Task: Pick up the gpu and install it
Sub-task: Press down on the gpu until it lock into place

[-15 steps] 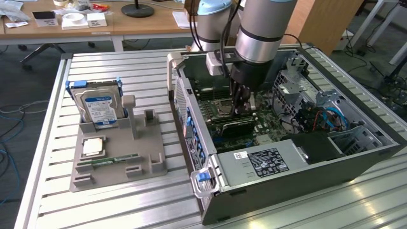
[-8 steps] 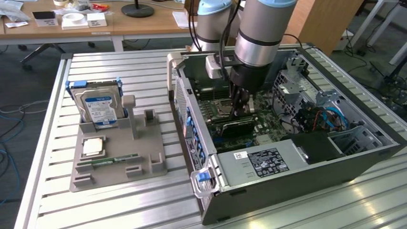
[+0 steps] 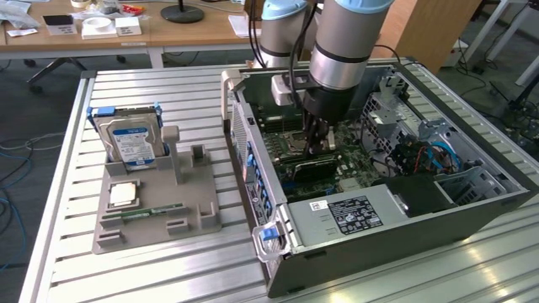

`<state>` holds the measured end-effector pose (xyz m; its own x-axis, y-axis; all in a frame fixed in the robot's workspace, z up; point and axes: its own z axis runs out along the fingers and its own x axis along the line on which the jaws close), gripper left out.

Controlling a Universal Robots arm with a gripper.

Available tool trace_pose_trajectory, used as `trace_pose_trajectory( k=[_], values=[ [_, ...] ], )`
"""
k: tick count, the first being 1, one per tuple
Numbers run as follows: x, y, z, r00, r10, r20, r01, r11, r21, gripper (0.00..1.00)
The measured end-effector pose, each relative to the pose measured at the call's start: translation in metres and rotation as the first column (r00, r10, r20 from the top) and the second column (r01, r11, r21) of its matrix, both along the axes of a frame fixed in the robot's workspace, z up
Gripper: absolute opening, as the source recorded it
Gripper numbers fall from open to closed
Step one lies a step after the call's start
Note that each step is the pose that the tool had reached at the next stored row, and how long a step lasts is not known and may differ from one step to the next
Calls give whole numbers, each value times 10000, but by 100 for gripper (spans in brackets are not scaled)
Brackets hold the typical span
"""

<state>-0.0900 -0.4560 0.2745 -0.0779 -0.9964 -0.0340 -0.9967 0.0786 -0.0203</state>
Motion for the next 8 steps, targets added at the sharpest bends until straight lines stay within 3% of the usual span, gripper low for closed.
trace_pose_trajectory(
  k=[8],
  values=[
    [0, 0, -37, 10000, -1, 1, 1, 10000, 2, 11]
  ],
)
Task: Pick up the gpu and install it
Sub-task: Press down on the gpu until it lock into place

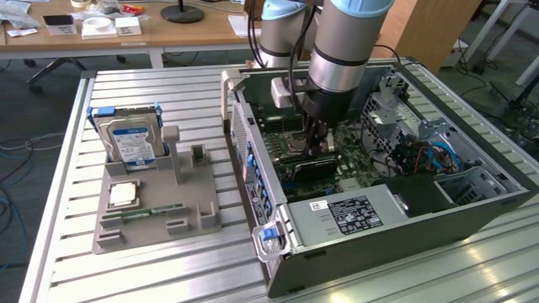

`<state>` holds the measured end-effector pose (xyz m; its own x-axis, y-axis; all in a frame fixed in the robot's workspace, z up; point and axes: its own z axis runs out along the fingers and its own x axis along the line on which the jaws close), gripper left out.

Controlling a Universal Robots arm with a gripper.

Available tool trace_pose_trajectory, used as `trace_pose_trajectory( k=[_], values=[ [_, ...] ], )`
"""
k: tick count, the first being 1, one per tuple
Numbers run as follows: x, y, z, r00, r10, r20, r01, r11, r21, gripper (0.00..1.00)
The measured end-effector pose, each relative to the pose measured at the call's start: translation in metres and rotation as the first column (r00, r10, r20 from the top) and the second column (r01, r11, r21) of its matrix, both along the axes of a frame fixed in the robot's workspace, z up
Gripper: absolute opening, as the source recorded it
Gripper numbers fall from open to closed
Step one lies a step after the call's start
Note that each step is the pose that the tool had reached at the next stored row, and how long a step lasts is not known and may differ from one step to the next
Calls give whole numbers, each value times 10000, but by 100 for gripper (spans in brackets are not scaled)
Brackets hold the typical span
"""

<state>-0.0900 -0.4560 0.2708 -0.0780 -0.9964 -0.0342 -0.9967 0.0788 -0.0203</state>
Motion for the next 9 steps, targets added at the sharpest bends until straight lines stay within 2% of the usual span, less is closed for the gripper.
trace_pose_trajectory(
  k=[9],
  values=[
    [0, 0, -65, 10000, 1, 0, -1, 10000, -1, 11]
  ],
)
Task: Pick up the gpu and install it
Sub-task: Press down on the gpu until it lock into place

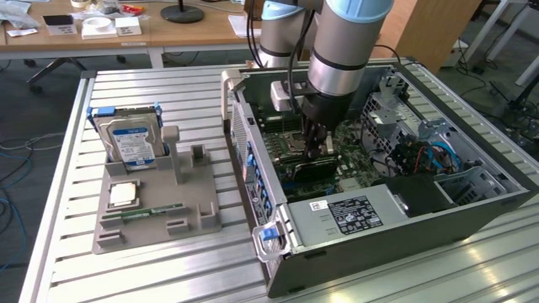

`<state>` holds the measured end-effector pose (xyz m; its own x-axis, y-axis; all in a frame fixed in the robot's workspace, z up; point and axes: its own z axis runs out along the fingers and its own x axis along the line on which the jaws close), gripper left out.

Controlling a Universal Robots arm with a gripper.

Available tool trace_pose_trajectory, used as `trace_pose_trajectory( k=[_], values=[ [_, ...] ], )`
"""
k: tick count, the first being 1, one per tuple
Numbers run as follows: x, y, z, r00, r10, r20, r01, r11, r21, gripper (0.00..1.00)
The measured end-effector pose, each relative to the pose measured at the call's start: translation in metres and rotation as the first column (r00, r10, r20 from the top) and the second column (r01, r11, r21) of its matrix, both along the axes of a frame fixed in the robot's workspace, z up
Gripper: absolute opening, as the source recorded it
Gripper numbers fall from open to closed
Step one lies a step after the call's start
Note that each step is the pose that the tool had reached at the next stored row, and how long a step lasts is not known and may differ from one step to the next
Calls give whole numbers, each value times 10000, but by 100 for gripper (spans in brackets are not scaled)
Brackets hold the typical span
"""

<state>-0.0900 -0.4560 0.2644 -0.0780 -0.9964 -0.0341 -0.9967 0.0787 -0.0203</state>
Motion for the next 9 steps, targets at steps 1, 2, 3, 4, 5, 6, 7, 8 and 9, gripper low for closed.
trace_pose_trajectory(
  k=[1, 2, 3, 4, 5, 6, 7, 8, 9],
  values=[
    [0, 0, -8, 10000, -1, -1, 1, 10000, -4, 11],
    [0, -1, -9, 10000, -1, -2, 1, 10000, -6, 11],
    [0, -1, -9, 10000, 0, -2, 0, 10000, -5, 11],
    [0, -1, -9, 10000, 0, -2, 0, 10000, -5, 11],
    [0, 0, -10, 10000, 0, -1, 0, 10000, -3, 11],
    [0, 0, -14, 10000, 0, 0, 0, 10000, -1, 11],
    [0, 0, -20, 10000, -1, 1, 1, 10000, -1, 11],
    [0, -1, -22, 10000, 0, 0, 0, 10000, -3, 11],
    [-1, -1, -22, 10000, -1, -2, 1, 10000, -2, 11]
  ],
)
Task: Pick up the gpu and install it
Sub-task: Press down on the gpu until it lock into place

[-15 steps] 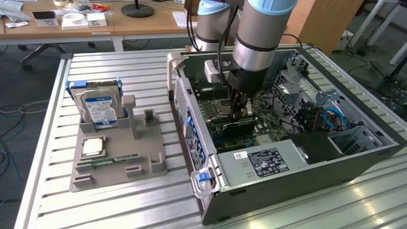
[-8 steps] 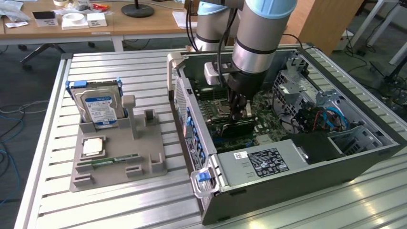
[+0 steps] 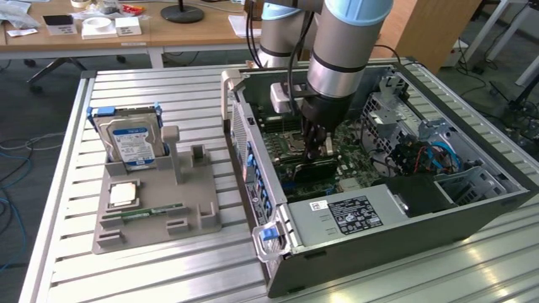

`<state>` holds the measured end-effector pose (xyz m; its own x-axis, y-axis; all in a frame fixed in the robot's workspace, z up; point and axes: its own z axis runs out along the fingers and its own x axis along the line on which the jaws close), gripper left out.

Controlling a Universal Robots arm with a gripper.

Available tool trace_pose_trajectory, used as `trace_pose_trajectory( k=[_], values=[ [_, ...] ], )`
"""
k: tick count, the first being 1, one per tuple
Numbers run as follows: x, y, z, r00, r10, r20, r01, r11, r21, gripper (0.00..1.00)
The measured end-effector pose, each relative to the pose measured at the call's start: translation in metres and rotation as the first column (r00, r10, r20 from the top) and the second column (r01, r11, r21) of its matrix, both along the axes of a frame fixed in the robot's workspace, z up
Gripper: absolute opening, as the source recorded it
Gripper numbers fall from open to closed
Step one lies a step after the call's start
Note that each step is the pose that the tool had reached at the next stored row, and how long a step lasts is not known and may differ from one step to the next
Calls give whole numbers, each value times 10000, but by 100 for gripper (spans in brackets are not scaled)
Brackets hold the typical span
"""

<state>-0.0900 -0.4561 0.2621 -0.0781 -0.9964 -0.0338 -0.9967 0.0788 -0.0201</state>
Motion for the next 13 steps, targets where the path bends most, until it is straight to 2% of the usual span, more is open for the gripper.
trace_pose_trajectory(
  k=[13],
  values=[
    [-5, -6, -24, 10000, 3, -1, -3, 10000, -10, 11]
  ],
)
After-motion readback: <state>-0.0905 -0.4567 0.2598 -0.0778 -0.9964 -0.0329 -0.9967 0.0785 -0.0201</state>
